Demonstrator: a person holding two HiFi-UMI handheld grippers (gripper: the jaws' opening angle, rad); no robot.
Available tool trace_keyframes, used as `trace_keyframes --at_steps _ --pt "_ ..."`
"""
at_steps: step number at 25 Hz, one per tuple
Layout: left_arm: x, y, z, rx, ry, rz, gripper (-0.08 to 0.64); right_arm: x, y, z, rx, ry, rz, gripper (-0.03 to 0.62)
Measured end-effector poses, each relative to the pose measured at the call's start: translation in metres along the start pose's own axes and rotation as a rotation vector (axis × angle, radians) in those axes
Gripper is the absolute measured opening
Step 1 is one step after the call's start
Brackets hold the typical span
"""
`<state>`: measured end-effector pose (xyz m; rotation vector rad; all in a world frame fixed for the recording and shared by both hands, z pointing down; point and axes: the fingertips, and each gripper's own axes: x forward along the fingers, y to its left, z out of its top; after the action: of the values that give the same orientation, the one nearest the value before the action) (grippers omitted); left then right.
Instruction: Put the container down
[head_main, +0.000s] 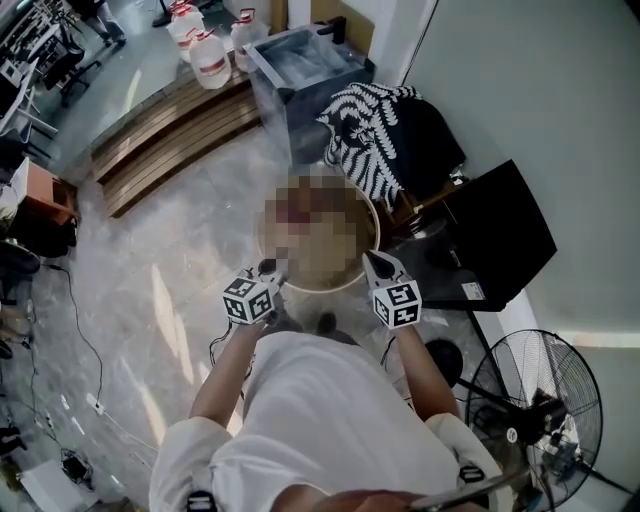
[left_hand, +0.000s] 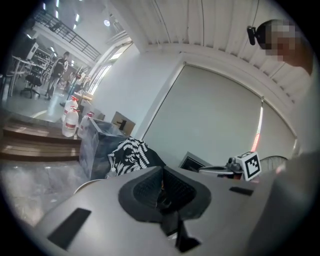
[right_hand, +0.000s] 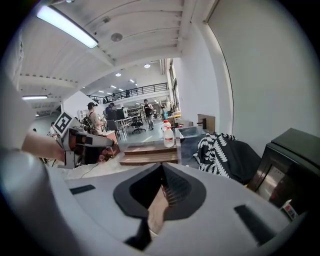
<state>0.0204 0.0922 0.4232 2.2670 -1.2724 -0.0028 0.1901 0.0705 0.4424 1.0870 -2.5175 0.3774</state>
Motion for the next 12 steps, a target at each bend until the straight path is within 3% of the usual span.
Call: trace_keyframes --at_steps 12 --pt "-0.042 0.024 0.024 0.049 0.015 -0.023 0.014 -0.001 0.025 0.034 -0.008 -0.034 -0.054 -0.006"
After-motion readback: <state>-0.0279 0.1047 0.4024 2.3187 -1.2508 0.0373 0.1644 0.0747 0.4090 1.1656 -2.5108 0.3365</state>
